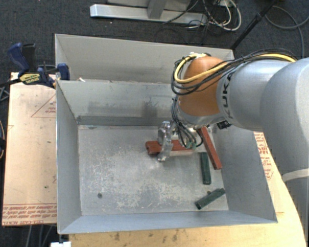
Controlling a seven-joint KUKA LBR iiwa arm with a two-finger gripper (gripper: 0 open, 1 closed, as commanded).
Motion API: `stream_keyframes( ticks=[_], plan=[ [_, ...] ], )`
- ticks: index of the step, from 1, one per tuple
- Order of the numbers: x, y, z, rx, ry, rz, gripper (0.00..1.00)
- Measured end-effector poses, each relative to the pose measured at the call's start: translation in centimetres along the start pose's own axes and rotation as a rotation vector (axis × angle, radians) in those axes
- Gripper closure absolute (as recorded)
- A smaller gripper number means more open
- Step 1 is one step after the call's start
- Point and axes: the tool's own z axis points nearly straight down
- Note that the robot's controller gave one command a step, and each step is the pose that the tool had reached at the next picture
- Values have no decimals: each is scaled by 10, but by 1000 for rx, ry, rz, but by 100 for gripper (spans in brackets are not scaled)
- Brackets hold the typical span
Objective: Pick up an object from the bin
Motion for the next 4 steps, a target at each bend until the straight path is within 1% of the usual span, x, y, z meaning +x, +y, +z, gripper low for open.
stream_keyframes(
  ticks=[1, 2, 3, 4],
  plan=[
    [0, 0, 0, 0, 0, 0, 100],
    [8, 0, -29, 0, 9, 1, 100],
    [7, -11, -62, 0, 4, 8, 100],
    [7, -11, -66, 1, 3, 7, 100]
  ],
)
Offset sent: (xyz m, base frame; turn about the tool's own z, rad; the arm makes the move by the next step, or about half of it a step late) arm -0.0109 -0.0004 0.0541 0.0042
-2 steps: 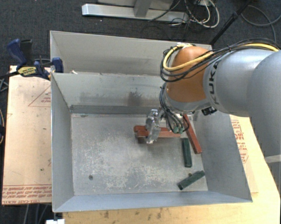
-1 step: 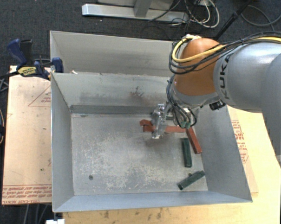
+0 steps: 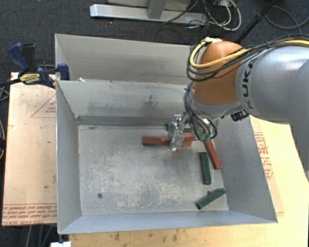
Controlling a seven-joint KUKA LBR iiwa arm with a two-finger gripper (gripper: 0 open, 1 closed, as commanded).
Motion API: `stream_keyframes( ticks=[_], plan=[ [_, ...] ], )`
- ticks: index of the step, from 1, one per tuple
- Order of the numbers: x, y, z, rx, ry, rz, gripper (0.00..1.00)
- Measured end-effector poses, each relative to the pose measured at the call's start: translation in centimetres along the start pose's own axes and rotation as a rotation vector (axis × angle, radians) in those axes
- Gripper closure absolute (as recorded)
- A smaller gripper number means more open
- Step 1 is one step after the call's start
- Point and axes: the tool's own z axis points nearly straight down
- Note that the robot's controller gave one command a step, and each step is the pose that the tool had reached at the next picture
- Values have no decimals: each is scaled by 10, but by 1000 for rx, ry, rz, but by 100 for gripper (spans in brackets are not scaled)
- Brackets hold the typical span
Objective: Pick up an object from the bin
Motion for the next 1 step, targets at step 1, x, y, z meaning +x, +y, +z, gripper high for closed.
stream_keyframes(
  ticks=[1],
  plan=[
    [-17, -14, -22, -2, -10, 32, 100]
  ],
)
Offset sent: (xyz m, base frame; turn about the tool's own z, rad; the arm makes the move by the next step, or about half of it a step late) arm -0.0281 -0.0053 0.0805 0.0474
